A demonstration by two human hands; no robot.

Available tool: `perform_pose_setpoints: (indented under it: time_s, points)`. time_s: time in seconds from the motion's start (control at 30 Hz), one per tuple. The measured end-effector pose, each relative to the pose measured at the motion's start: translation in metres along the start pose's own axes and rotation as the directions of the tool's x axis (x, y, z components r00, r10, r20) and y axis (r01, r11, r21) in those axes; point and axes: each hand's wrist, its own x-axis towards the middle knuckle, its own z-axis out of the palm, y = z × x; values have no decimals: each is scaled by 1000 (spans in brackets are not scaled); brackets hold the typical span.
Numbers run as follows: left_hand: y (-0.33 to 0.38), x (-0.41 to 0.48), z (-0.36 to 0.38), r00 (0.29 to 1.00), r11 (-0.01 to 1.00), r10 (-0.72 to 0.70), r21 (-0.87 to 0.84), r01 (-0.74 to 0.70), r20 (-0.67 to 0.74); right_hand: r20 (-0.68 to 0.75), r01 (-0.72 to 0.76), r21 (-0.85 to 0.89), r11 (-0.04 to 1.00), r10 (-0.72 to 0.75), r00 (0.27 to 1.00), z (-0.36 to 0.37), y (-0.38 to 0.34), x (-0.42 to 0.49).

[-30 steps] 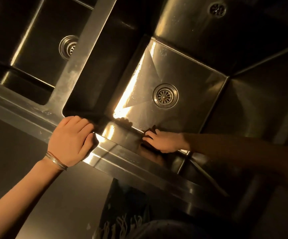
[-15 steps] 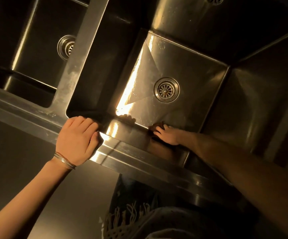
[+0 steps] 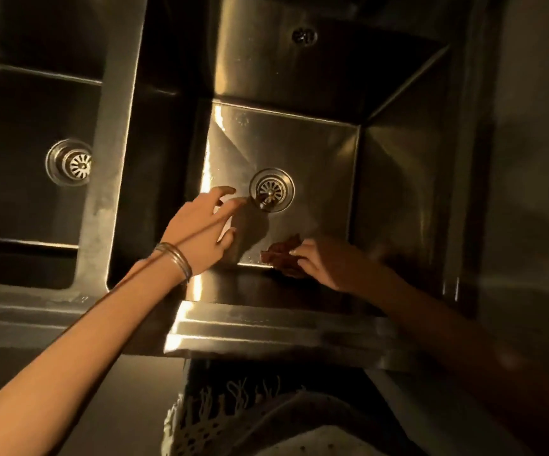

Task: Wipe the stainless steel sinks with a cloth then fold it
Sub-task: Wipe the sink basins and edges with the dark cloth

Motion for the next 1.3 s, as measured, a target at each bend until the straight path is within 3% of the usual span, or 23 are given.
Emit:
perform_pose_setpoints:
  time_s: [0.07, 0.13, 0.27, 0.4, 0.5, 0.57, 0.63, 0.67, 0.8, 0.87, 0.9, 1.0, 1.07, 1.1, 1.2, 1.3]
  points:
    - [-3, 31, 9, 991, 994, 100, 26, -103, 88, -375, 83, 44, 996, -61, 925, 5, -36, -27]
    - [0, 59, 23, 962, 976, 199, 46, -211, 188, -468, 25, 37, 999, -5, 884, 20, -69, -41]
    - [12, 97, 57, 860, 903, 339, 125, -411, 382, -433, -143, 28, 989, 140, 890, 54, -102, -49]
    - [20, 110, 107, 659, 736, 549, 77, -673, 515, -388, -217, -29, 976, 189, 902, 71, -115, -55]
    - [19, 113, 149, 515, 611, 530, 118, -783, 674, -327, -268, -51, 962, 238, 915, 75, -120, -55]
    - [18, 117, 171, 429, 538, 597, 59, -841, 678, -337, -248, -49, 967, 218, 916, 75, -120, -54]
    - [18, 122, 187, 310, 391, 739, -5, -920, 598, -370, -210, -17, 978, 189, 910, 75, -118, -54]
    - [14, 126, 204, 293, 361, 789, -22, -932, 539, -380, -198, 5, 980, 185, 906, 75, -118, -54]
    - [11, 128, 227, 387, 426, 771, 42, -904, 505, -375, -191, 32, 981, 189, 907, 76, -118, -54]
    - [19, 127, 226, 296, 380, 747, -17, -925, 596, -366, -198, 43, 979, 199, 909, 77, -118, -53]
    - [22, 130, 229, 292, 394, 723, -27, -919, 626, -377, -201, 52, 978, 205, 903, 77, -118, -53]
    - [36, 136, 231, 360, 539, 641, -64, -840, 678, -413, -193, 76, 978, 207, 887, 78, -118, -52]
    - [47, 136, 232, 363, 568, 647, -106, -816, 671, -423, -184, 75, 980, 198, 884, 77, -119, -52]
    - [48, 133, 235, 374, 580, 656, -122, -805, 655, -426, -184, 84, 979, 202, 882, 78, -119, -53]
    - [60, 126, 230, 521, 727, 656, -272, -630, 546, -418, -187, 122, 975, 222, 881, 82, -120, -53]
    - [74, 127, 213, 514, 693, 721, -450, -563, 465, -407, -179, 118, 977, 212, 888, 82, -119, -53]
